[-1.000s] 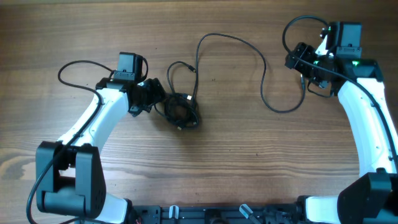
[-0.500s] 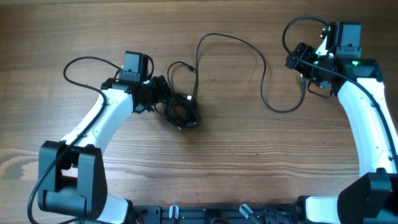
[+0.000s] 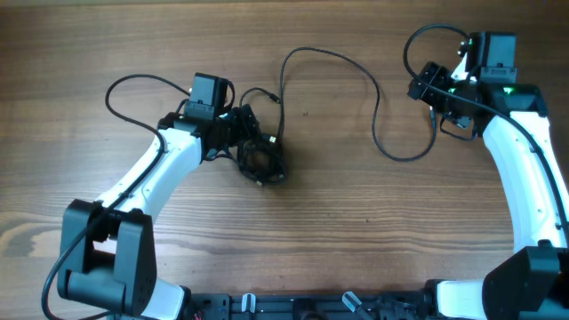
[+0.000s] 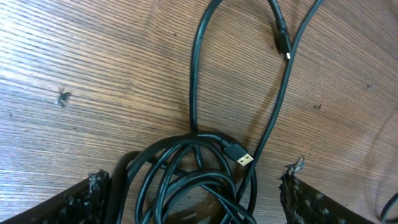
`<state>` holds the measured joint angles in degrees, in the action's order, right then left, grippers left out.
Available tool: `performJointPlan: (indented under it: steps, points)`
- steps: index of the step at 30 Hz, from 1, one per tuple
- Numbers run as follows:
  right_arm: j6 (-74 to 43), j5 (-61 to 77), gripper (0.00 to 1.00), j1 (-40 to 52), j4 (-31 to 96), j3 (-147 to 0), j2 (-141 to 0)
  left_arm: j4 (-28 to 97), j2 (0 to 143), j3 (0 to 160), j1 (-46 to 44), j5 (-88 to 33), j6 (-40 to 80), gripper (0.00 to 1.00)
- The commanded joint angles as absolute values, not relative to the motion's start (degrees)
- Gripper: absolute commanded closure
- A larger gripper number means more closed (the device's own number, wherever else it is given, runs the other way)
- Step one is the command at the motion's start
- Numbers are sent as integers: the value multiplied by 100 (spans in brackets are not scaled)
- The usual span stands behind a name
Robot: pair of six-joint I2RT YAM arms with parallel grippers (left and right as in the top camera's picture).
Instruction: Untangle cables
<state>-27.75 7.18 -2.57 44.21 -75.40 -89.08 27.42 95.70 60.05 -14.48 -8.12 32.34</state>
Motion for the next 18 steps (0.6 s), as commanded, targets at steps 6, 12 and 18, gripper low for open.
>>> performJointPlan:
  steps: [6,12,18]
  points:
    - [-2703,598,18,-276,4447,-7616,-8873,2598,9605,5977,-1533,-784,3028,11]
    - [-2709,600,18,-276,4462,-7616,-8873,2578,9649,5977,-1712,-781,2867,11]
    - [-2711,600,18,-276,4466,-7616,-8873,2462,9655,5977,-1925,-781,2867,10]
